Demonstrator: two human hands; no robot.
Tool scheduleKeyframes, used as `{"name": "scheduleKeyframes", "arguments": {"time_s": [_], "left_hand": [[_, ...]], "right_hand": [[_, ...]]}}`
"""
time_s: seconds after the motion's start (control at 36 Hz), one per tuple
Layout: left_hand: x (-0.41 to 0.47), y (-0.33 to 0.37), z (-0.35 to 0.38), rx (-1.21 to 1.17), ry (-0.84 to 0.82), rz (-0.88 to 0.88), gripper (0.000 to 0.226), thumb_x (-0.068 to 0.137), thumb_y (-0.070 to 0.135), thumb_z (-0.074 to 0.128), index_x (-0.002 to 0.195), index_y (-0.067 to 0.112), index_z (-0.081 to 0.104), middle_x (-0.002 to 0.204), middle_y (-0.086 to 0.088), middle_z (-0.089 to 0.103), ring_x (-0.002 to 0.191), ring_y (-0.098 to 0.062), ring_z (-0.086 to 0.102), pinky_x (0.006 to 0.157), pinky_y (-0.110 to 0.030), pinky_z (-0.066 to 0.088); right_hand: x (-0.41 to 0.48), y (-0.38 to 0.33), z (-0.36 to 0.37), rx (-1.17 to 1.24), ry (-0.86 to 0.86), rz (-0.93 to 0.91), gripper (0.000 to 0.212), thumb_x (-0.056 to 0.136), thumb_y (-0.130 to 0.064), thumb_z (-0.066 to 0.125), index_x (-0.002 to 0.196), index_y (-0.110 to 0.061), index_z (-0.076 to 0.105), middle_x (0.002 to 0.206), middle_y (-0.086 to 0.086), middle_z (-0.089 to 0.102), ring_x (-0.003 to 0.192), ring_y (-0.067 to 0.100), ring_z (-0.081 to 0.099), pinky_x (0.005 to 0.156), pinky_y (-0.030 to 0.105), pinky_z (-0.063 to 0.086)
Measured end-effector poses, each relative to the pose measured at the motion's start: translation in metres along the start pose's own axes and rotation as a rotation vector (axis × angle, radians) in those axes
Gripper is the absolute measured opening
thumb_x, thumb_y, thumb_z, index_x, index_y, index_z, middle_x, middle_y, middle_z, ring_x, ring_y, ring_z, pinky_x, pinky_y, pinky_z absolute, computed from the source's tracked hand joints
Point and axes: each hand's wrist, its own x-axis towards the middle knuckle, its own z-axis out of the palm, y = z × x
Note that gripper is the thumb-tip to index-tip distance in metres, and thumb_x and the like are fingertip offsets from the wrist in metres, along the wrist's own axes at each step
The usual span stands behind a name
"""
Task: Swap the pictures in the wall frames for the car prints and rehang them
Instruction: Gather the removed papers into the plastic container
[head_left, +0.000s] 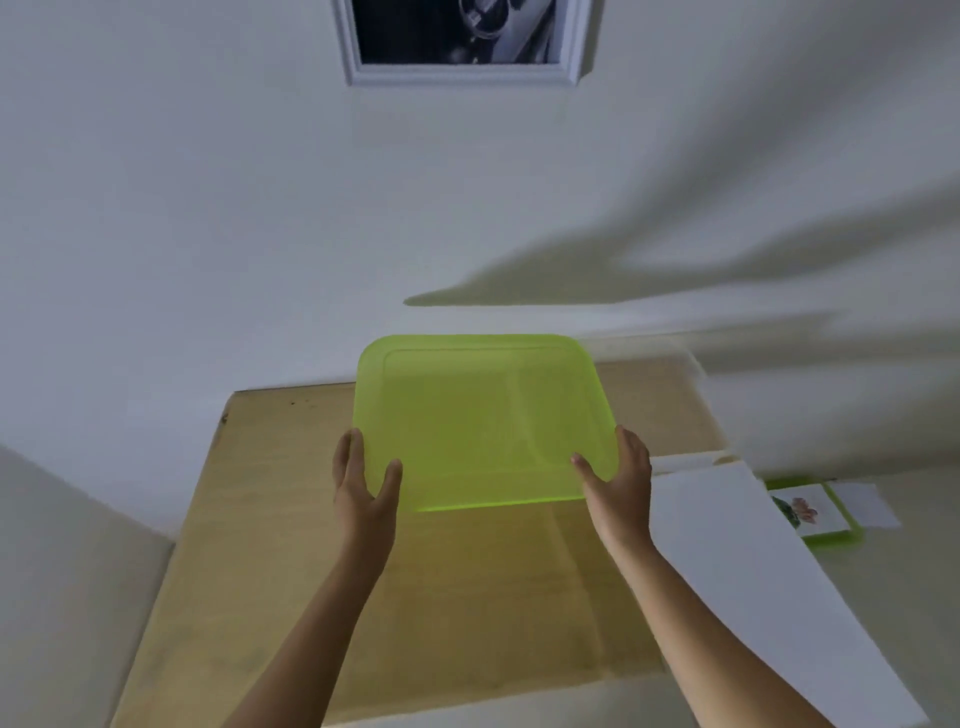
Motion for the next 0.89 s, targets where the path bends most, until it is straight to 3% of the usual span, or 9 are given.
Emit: {"name": "scheduleKeyframes", "arguments": {"time_s": [0.31,0.56,0.78,0.89], "left_hand": [[-0.028,-0.101,-0.136,0.116,0.123,-0.184,0.06,0.094,0.02,0.051,0.146,0.006,0.023,0.154,-0.005,0.018,0.142,-0.017,0.018,0.107,-0.024,0.018],[-0.043,-0.155,-0.14,0.196,0.031,-0.318,0.064,0.095,0.027,0.048,0.148,0.012,0.015,0.156,-0.002,0.011,0.142,-0.022,0.018,0.113,-0.044,0.021],[-0.044,-0.164,-0.128,0.323,0.01,-0.347,0.064,0.096,0.025,0.043,0.148,0.008,0.009,0.157,-0.006,0.003,0.145,-0.022,0.004,0.116,-0.04,0.009],[-0.045,-0.165,-0.13,0.442,0.014,-0.338,0.064,0.095,0.027,0.045,0.148,0.007,0.014,0.156,-0.01,0.01,0.145,-0.023,0.004,0.116,-0.036,-0.001]], "right_hand": [[-0.086,-0.033,0.13,-0.019,-0.286,-0.037,0.069,0.086,-0.022,0.065,0.142,-0.004,0.03,0.148,0.008,0.028,0.137,0.021,0.025,0.11,0.028,0.022],[-0.109,-0.004,0.16,-0.123,-0.34,0.022,0.07,0.084,-0.021,0.067,0.141,-0.004,0.03,0.148,0.01,0.029,0.137,0.022,0.026,0.11,0.028,0.023],[-0.115,0.006,0.166,-0.221,-0.31,-0.076,0.067,0.086,-0.024,0.063,0.141,-0.003,0.03,0.148,0.012,0.029,0.138,0.023,0.024,0.109,0.023,0.017],[-0.113,0.009,0.163,-0.352,-0.321,-0.134,0.07,0.087,-0.036,0.06,0.141,-0.003,0.03,0.148,0.01,0.03,0.137,0.022,0.027,0.111,0.03,0.024]]}}
